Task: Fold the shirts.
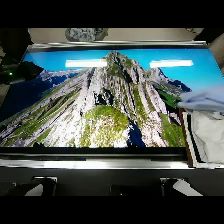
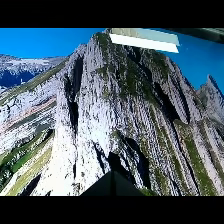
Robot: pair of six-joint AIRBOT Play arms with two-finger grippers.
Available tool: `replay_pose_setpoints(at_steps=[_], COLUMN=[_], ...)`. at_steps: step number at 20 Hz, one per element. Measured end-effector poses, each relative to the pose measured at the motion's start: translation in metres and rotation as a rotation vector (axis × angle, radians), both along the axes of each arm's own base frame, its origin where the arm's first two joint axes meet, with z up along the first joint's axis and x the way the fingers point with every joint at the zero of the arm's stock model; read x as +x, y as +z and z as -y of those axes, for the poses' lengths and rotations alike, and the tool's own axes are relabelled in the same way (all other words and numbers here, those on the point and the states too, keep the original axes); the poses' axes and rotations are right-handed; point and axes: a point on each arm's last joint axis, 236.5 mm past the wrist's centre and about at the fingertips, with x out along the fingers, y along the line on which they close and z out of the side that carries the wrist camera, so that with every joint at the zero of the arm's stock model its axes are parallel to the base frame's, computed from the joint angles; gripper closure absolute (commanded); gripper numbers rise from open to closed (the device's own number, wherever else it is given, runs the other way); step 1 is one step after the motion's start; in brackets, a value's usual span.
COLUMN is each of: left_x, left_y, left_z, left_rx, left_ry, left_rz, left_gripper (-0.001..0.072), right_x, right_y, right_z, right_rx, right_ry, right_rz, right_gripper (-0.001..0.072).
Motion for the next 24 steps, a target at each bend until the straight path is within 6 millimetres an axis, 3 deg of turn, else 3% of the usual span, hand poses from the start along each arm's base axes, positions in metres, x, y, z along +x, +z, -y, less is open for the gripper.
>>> replay_pose_setpoints(at_steps=[5, 8, 12, 16, 17, 18, 19, 22, 24], left_x=[0.000, 0.000, 0.000, 0.000, 0.000, 0.000, 0.000, 0.000, 0.001], left_y=[0.000, 0.000, 0.000, 0.000, 0.000, 0.000, 0.000, 0.010, 0.027], left_z=[0.000, 0.000, 0.000, 0.000, 0.000, 0.000, 0.000, 0.002, 0.003], left_rx=[0.010, 0.017, 0.021, 0.022, 0.022, 0.022, 0.022, 0.014, 0.010], left_ry=[-0.006, -0.011, -0.014, -0.016, -0.016, -0.016, -0.016, -0.018, -0.020], left_rz=[0.005, 0.009, 0.010, 0.011, 0.011, 0.011, 0.011, 0.030, 0.066], left_gripper=[0.0682, 0.0681, 0.0681, 0.0681, 0.0681, 0.0682, 0.0682, 0.0683, 0.0684], right_x=[-0.062, -0.087, -0.126, -0.170, -0.180, -0.186, -0.193, -0.190, -0.171], right_y=[-0.038, -0.060, -0.108, -0.171, -0.187, -0.200, -0.210, -0.211, -0.178], right_z=[0.050, 0.069, 0.073, 0.053, 0.046, 0.039, 0.034, 0.046, 0.083], right_rx=[-0.170, -0.191, -0.143, -0.064, -0.039, -0.021, -0.008, -0.093, -0.266], right_ry=[-0.181, -0.246, -0.280, -0.282, -0.281, -0.279, -0.272, -0.218, -0.245], right_rz=[-0.302, -0.443, -0.660, -0.867, -0.907, -0.936, -0.961, -0.931, -0.823], right_gripper=[0.0671, 0.0671, 0.0671, 0.0666, 0.0558, 0.0194, 0.0019, 0.0010, 0.0029])
